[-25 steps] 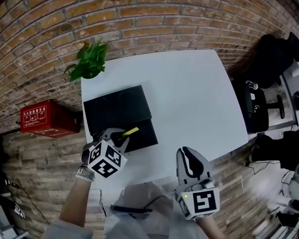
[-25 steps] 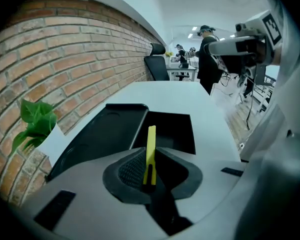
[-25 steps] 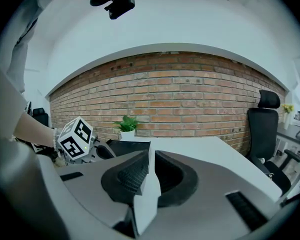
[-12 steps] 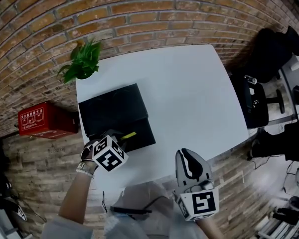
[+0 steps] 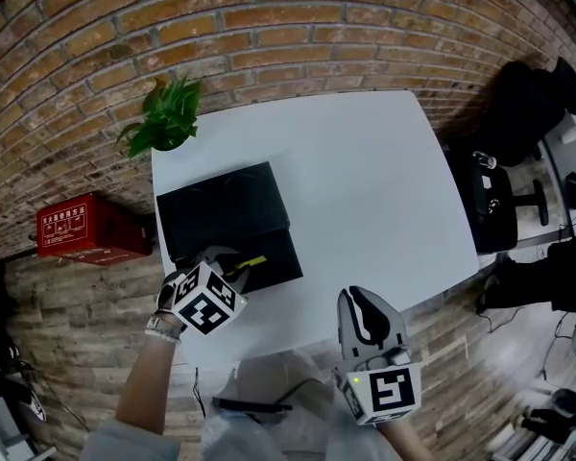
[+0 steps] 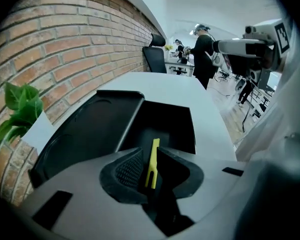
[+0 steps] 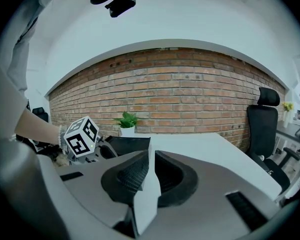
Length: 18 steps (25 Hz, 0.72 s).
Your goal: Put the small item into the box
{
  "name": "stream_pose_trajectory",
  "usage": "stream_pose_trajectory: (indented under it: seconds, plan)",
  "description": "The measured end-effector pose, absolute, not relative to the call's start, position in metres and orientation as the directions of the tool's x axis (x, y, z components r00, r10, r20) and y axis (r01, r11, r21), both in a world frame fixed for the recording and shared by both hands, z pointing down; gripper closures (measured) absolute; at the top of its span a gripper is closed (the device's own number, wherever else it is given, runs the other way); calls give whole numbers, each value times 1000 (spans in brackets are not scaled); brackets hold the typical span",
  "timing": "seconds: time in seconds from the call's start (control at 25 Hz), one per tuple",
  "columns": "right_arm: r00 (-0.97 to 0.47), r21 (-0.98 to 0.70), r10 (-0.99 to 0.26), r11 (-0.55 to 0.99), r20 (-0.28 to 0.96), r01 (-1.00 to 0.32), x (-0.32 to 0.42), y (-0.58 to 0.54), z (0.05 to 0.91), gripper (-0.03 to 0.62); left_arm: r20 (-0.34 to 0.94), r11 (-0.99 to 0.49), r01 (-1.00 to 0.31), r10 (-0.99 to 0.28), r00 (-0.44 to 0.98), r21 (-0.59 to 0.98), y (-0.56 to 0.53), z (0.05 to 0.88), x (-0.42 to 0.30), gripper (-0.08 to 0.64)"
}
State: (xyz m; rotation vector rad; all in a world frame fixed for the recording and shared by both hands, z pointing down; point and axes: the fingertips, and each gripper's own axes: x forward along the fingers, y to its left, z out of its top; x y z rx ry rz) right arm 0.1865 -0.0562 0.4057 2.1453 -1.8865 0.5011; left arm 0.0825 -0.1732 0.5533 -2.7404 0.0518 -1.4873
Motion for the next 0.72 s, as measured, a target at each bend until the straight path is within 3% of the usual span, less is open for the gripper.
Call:
stream_pose_trajectory:
  seconds: [0.32,0.72]
  plan:
    - [61,-22,-931,-74,360,-997,172,-67,382,528,727,-984,-136,-175,664,-113,-178,491,72,518]
    - [-21,16,-963,26,269,-1000,156,-84,341,528,484,-916,-376,-395,781,-142,-178,389,49,537]
